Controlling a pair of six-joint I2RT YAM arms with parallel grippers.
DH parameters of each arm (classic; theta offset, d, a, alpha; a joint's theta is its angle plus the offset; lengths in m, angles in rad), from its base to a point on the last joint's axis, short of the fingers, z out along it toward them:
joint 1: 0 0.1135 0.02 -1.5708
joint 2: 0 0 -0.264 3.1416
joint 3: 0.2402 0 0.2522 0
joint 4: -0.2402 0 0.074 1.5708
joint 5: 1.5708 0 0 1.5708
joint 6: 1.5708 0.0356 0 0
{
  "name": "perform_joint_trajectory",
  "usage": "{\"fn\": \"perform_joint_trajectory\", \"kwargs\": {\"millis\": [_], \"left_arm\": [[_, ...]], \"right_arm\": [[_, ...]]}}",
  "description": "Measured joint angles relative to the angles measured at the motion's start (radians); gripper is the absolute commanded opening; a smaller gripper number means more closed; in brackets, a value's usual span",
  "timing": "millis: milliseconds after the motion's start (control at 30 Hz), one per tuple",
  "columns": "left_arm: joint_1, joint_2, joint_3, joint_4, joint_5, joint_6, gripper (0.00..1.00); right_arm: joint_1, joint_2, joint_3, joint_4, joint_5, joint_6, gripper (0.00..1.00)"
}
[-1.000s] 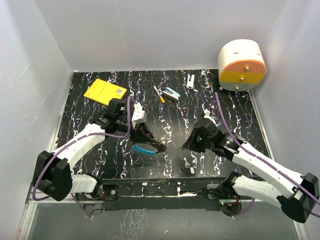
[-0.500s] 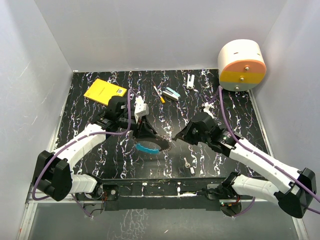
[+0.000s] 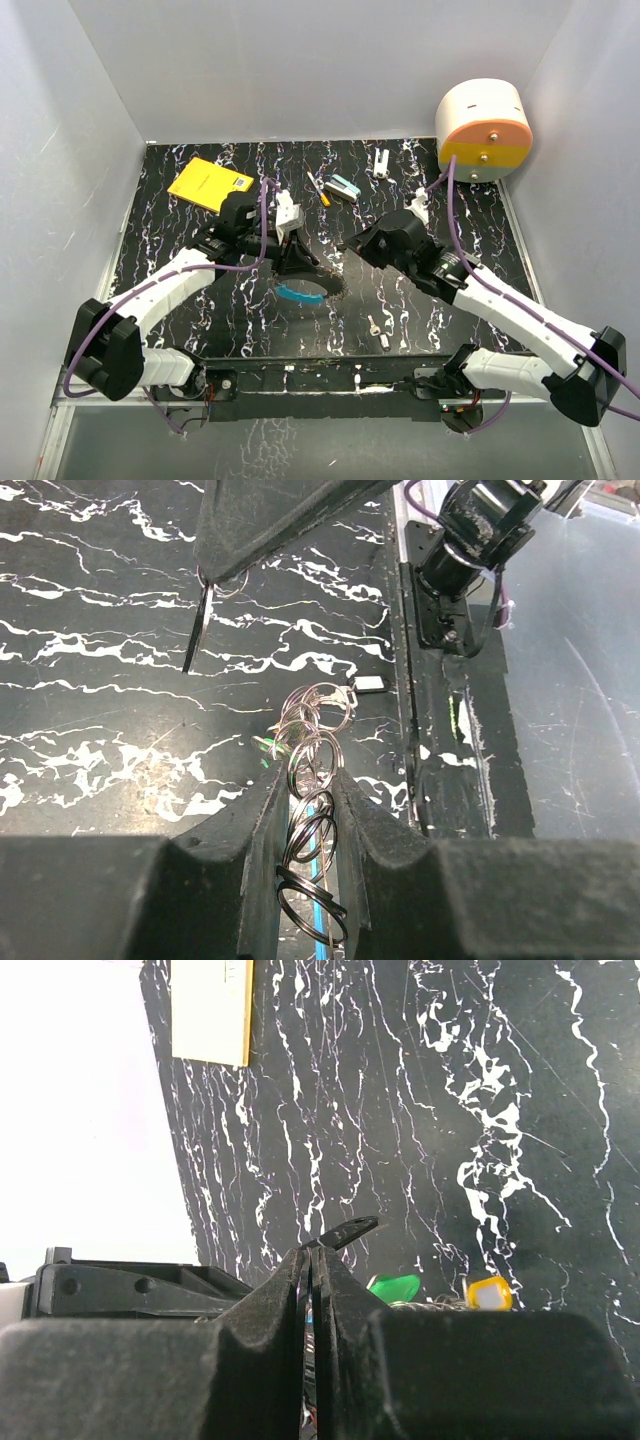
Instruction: Put the keys on the keyring
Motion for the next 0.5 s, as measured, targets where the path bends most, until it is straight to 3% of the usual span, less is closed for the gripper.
{"fn": "perform_joint_trajectory", "kwargs": {"millis": [500], "left_arm": [[-0.008, 0.007, 0.000, 0.048, -0.136, 0.009, 0.00]], "right_arm": [[0.101, 0.101, 0.041, 0.053, 0.049, 0.061, 0.08]]}}
